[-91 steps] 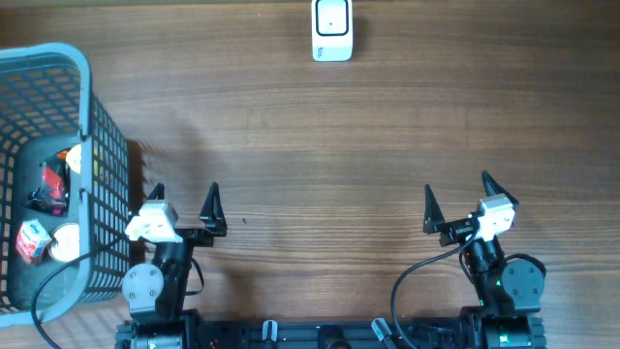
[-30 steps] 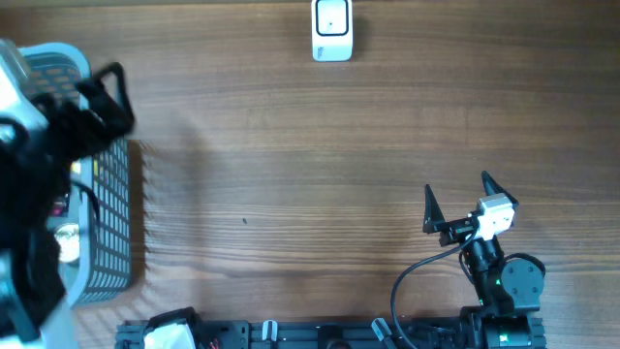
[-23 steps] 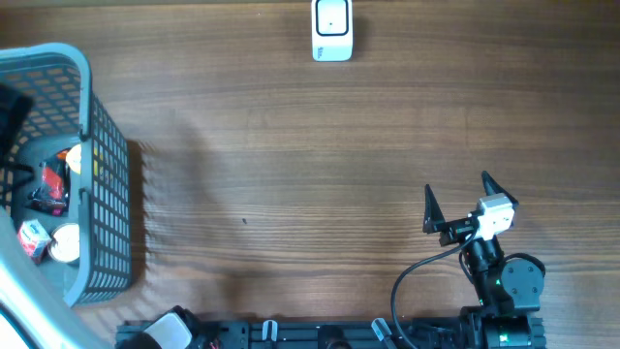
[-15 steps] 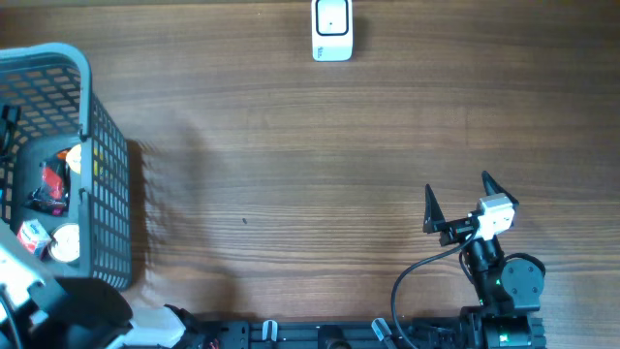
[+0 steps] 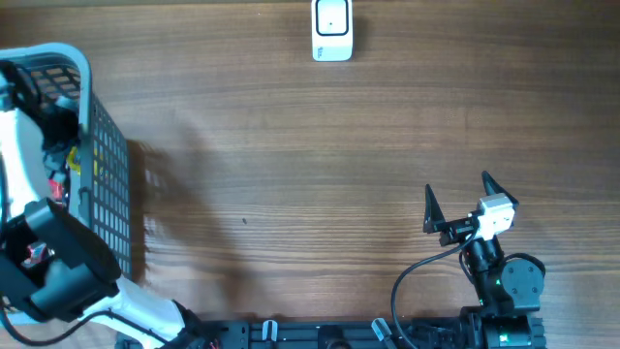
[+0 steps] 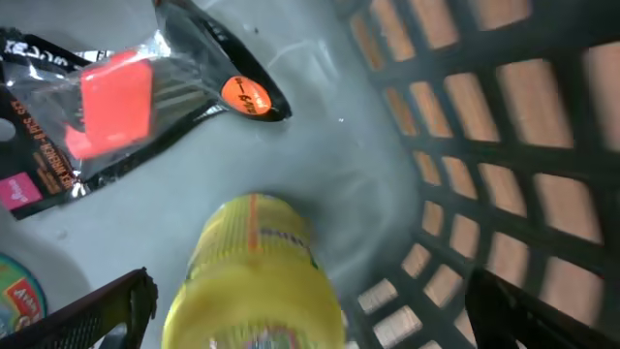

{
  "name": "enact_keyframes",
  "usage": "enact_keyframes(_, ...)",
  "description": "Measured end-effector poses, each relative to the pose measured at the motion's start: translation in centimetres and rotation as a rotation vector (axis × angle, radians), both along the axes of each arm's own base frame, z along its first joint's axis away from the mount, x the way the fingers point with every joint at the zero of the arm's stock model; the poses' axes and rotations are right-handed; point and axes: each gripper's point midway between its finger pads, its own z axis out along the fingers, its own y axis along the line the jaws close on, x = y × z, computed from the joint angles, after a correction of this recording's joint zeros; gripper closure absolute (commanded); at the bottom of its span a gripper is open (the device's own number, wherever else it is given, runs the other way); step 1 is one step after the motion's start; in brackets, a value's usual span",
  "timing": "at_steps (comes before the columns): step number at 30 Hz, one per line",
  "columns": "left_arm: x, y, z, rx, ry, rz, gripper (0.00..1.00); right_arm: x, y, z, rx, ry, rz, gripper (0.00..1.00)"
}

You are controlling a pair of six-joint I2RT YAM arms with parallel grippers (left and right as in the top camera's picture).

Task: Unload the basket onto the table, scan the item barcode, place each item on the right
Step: 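Reach the left gripper into the basket and grasp the yellow Mentos bottle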

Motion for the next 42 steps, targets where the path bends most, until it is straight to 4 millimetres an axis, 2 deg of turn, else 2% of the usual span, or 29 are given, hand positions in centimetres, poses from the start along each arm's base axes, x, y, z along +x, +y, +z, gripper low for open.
enact_keyframes(2, -0.5, 0.1, -1.5, 0.010, 0.039, 0.007, 0.00, 0.0, 0.0, 0.0, 0.000, 0.000, 0.000, 0.00)
enact_keyframes(8, -1.3, 0.2, -3.7, 0.025, 0.069, 0.019, 0.04, 0.0, 0.0, 0.0, 0.000, 0.000, 0.000, 0.00)
enact_keyframes(10, -1.5, 0.2, -4.4, 0.026, 0.072, 0.020, 0.10, 0.0, 0.0, 0.0, 0.000, 0.000, 0.000, 0.00)
enact_keyframes(11, -1.5, 0.2, -4.7, 0.027, 0.071, 0.023, 0.16, 0.0, 0.0, 0.0, 0.000, 0.000, 0.000, 0.00)
enact_keyframes(13, -1.6, 0.2, -5.1, 0.029, 0.072, 0.027, 0.20, 0.0, 0.0, 0.0, 0.000, 0.000, 0.000, 0.00)
enact_keyframes(18, -1.6, 0.2, -5.2, 0.032, 0.067, 0.031, 0.44, 0.0, 0.0, 0.0, 0.000, 0.000, 0.000, 0.00)
enact_keyframes(19, -1.5, 0.3, -5.2, 0.034, 0.065, 0.033, 0.51, 0.0, 0.0, 0.0, 0.000, 0.000, 0.000, 0.00)
enact_keyframes(23, -1.6, 0.4, -5.2, 0.037, 0.067, 0.033, 0.55, 0.0, 0.0, 0.0, 0.000, 0.000, 0.000, 0.00)
enact_keyframes(26, -1.8, 0.2, -5.2, 0.031, 0.077, 0.033, 0.64, 0.0, 0.0, 0.0, 0.000, 0.000, 0.000, 0.00)
enact_keyframes(31, -2.9, -0.6, -5.0, -0.003, 0.122, 0.030, 0.63, 0.0, 0.0, 0.0, 0.000, 0.000, 0.000, 0.00)
enact_keyframes(33, -3.1, -0.7, -3.8, 0.005, 0.108, 0.030, 0.63, 0.0, 0.0, 0.0, 0.000, 0.000, 0.000, 0.00)
enact_keyframes(35, -2.9, -0.6, -1.3, 0.035, 0.056, 0.032, 0.64, 0.0, 0.0, 0.0, 0.000, 0.000, 0.000, 0.01)
enact_keyframes(38, -2.2, -0.1, 5.0, 0.119, -0.092, 0.039, 0.64, 0.0, 0.0, 0.0, 0.000, 0.000, 0.000, 0.00)
enact_keyframes(41, -3.3, -0.5, 11.5, 0.202, -0.240, 0.050, 0.64, 0.0, 0.0, 0.0, 0.000, 0.000, 0.000, 0.00)
enact_keyframes(42, -3.6, -0.7, 12.8, 0.221, -0.272, 0.051, 0.64, 0.0, 0.0, 0.0, 0.000, 0.000, 0.000, 0.00)
